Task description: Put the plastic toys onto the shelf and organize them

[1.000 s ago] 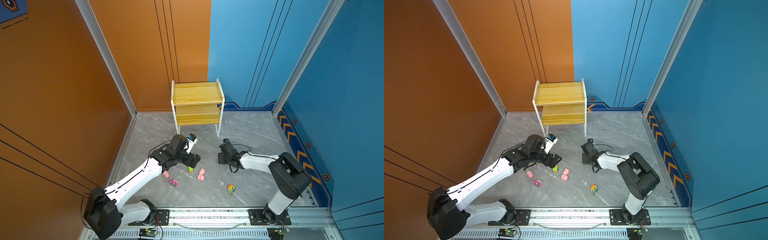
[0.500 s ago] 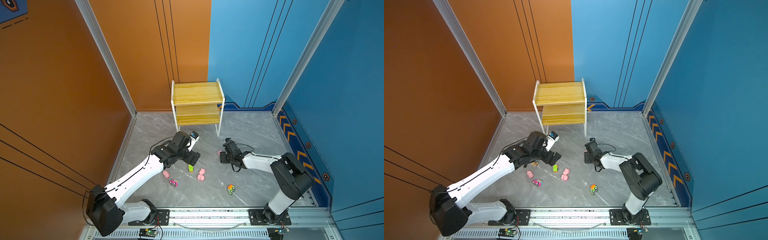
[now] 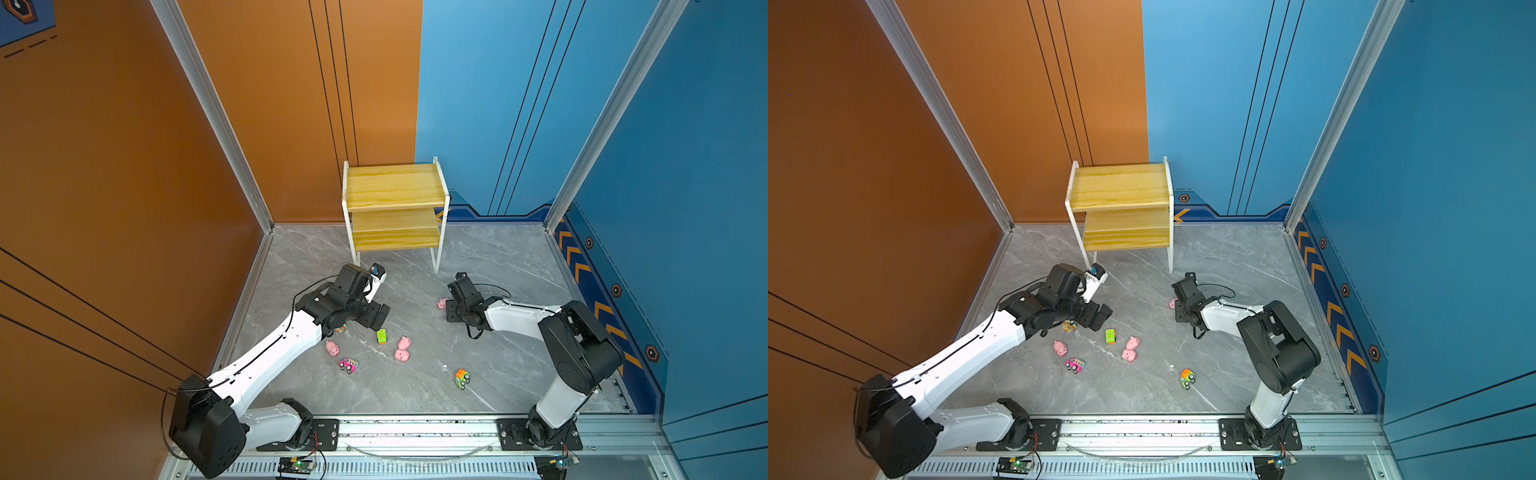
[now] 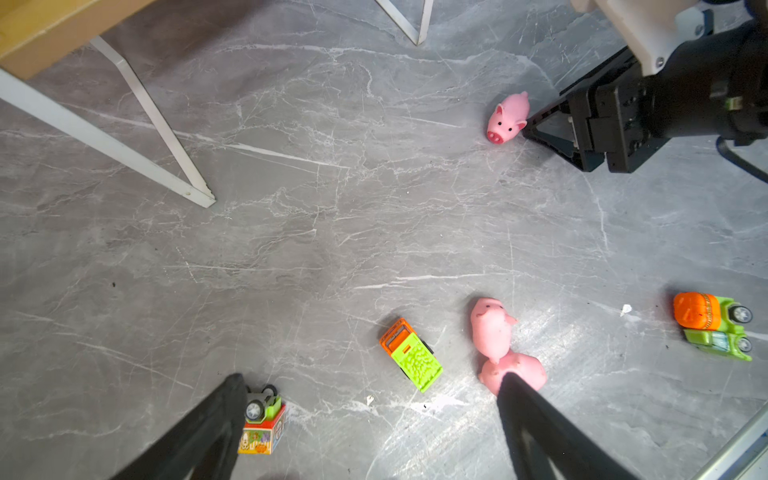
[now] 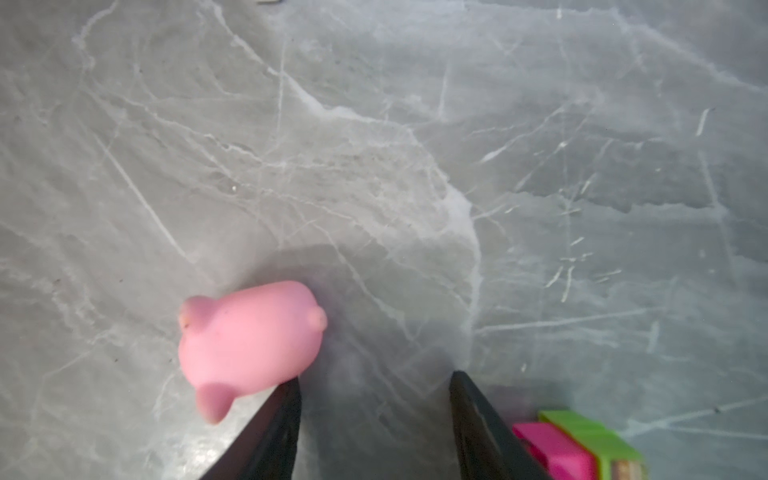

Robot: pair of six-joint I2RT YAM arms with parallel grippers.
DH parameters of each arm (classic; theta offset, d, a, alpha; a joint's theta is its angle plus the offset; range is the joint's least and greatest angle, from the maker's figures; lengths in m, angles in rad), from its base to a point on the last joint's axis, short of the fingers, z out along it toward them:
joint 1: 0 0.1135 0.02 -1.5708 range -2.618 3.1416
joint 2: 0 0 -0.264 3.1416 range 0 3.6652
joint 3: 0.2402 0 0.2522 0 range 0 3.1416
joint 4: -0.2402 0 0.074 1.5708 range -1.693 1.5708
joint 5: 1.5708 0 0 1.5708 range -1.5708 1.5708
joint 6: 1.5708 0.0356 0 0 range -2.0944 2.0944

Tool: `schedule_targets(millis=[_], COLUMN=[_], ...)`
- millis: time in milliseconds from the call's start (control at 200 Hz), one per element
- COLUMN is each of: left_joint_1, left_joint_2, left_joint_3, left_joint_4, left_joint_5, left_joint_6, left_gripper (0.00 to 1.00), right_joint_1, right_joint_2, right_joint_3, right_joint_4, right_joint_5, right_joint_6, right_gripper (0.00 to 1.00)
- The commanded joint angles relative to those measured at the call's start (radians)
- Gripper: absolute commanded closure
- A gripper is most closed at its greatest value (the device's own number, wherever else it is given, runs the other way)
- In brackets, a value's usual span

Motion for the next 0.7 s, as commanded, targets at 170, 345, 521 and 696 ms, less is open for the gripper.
schedule_targets(millis=[170,345,521,696], left_joint_1=[0.018,0.029,0.024,-0.003], left_joint_2=[-0.023,-0.028,-0.039,-0.047], left_joint_3=[-0.006,-0.007,-0.010,-0.017], left_joint_4=[-0.004,-0.003,-0.001,0.000], left_joint_5=[-0.003,0.012,0.013,0.002], left_joint_6=[0.020,0.016,0.017,0.020], left_gripper=[0.05,0.05,0.05,0.05], right_joint_1=[-0.033,-0.047,-0.057,-0.051], right_joint_2=[0.116,0.146,0.103,-0.066], right_joint_3=[0.083,0.113,0.109,-0.024], right_joint_4=[-0.090,-0.012,0.024,0.146], right_joint_5=[0.029,-0.031,-0.053,-0.072], right_joint_6=[0.004,-0.017,-0.045,-0.041], right_gripper=[0.42,0.37,0.33,0.28])
